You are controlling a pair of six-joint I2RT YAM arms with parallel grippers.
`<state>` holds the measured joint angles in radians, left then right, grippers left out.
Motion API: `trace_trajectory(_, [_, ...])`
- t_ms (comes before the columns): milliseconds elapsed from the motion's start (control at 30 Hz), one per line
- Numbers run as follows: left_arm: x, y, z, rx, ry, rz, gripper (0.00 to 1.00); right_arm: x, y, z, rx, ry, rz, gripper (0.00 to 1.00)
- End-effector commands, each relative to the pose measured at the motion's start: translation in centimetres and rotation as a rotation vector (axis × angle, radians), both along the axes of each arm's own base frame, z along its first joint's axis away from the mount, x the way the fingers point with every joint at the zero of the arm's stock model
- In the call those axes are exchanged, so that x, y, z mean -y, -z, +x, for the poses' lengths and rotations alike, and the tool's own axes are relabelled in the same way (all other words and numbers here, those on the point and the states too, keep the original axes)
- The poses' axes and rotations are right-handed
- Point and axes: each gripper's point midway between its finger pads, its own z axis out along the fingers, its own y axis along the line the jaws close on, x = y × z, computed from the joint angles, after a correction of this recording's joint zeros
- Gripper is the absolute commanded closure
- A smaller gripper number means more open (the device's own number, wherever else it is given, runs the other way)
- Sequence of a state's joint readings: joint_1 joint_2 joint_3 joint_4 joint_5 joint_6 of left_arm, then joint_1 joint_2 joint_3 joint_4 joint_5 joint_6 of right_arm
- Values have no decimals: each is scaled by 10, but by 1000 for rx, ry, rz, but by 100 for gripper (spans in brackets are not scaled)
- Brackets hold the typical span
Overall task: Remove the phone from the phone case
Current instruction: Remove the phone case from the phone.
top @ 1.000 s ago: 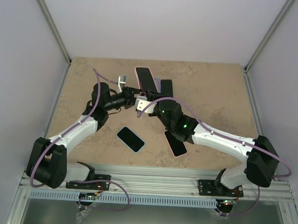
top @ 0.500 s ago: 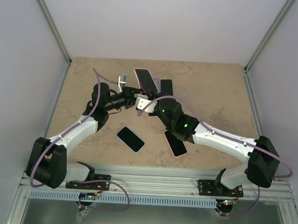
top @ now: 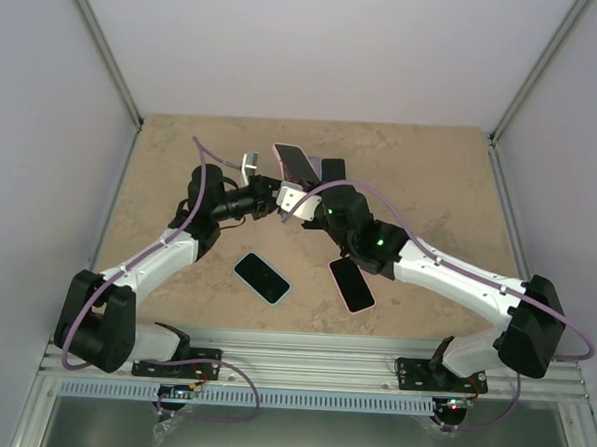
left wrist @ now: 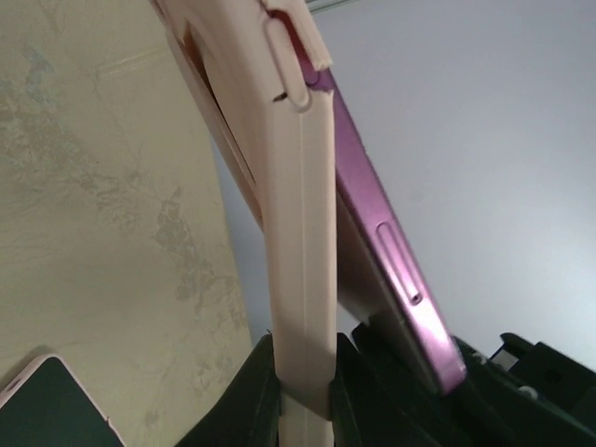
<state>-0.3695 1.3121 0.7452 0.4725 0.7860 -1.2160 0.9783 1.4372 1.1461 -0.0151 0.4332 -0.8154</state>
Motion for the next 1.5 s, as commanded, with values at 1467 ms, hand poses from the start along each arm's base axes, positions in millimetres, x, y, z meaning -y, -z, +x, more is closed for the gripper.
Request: trace_trajectory(1467, [25,-17,-33,159,225,18,100,18,-61,20,18,55,126,99])
